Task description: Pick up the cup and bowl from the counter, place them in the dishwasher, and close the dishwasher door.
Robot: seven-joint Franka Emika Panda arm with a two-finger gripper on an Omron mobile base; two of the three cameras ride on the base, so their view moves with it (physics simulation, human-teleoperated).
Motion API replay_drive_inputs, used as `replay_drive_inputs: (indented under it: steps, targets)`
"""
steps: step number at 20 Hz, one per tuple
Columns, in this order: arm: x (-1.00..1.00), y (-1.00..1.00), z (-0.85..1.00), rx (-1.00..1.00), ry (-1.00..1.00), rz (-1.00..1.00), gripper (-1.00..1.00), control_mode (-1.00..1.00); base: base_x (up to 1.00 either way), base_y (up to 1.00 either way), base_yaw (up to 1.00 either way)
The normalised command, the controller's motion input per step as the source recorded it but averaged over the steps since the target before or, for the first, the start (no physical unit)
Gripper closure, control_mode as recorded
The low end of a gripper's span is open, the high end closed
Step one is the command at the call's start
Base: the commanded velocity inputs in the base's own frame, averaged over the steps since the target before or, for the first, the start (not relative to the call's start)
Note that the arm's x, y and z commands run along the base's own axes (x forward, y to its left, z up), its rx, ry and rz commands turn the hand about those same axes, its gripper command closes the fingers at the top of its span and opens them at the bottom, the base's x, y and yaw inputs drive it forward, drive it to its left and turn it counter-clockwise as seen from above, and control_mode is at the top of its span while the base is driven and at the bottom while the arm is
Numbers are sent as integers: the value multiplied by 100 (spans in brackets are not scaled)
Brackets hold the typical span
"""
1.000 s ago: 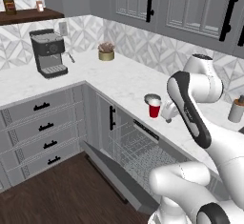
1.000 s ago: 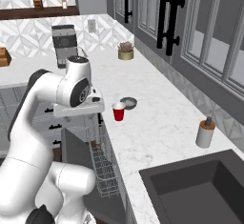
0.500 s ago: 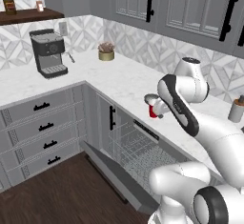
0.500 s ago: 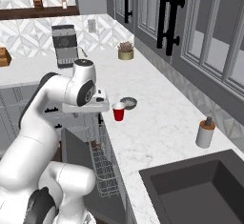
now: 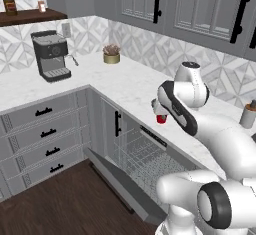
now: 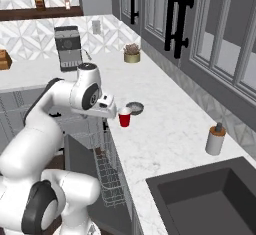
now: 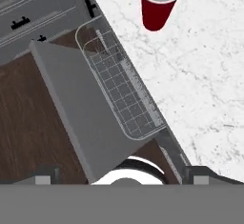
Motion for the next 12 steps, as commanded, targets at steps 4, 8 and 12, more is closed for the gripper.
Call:
replay_drive_inputs:
  steps: [4, 8, 12]
  targets:
    - [13, -6, -16, 0, 1, -43, -100, -100, 0, 0, 0]
    - [17, -48, -1, 0, 7, -35, -100, -100, 0, 0, 0]
    - [34, -58, -1, 0, 8, -23, -100, -100, 0, 0, 0]
